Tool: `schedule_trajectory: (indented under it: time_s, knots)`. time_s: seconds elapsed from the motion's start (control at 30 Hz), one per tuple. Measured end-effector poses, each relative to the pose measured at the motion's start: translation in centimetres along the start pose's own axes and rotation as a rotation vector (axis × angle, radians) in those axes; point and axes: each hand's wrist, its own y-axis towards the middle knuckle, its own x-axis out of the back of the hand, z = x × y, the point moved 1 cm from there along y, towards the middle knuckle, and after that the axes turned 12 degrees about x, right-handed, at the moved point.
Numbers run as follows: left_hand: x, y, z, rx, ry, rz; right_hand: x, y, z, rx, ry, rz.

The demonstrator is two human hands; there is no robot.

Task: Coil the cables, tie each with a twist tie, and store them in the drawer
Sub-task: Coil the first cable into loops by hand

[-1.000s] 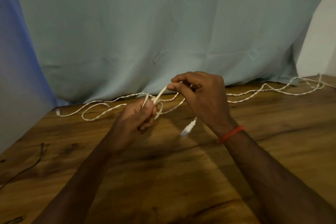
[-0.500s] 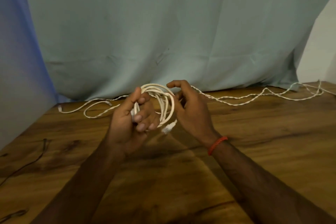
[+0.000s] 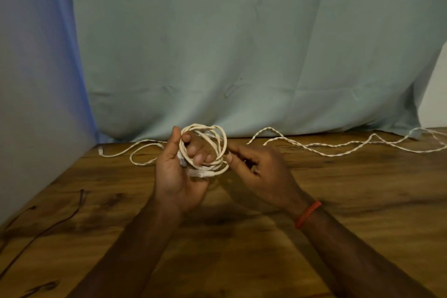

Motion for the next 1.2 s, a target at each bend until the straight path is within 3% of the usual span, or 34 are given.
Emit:
schedule_trajectory:
  time_s: [0.1,0.2,0.33,0.57,0.73,0.83,0.93,1.03,1.1,1.2]
  knots:
    - [-0.5,-0.2,0.1,-0.047,-0.030,-0.083,0.2,0.1,0.5,0.075,0.009,0.051]
    - [-0.9,-0.4,0.0,-0.093,-0.035,-0.063,-0.3,0.1,0.5,0.127,-0.051,0.105]
    - [-0.8,-0.4,0.2,-0.119,0.052,-0.078,-1.4,-0.1,-0.1,0.202,-0.196,0.051]
    - [-0.4,-0.2,0.6,-0.124,0.226,-0.029,-1.0,0.0,0.2,0.162,-0.299,-0.009]
    - [-0.8,-0.4,0.4,-0.068,0.213,0.033,-0.8,0.1,0.5,0.094,-0.243,-0.003]
    - [-1.0,-0.5,0.2,-0.011,0.161,0.112,0.3,0.6,0.7,0.018,0.021,-0.118]
    - [-1.0,-0.4,0.4,0.032,0.142,0.205,0.3,0.6,1.2,-0.006,0.005,-0.323]
    - [-0.8,-0.3,0.8,0.075,0.172,0.237,-0.2,0.8,1.2,-0.201,0.050,-0.469]
    - [-0.7,-0.4,0.9,0.109,0.186,0.252,0.2,0.9,0.6,-0.389,0.179,-0.399]
    - [-0.7,-0.3,1.1,0.171,0.198,0.280,-0.1,0.7,0.3,-0.480,0.393,-0.099]
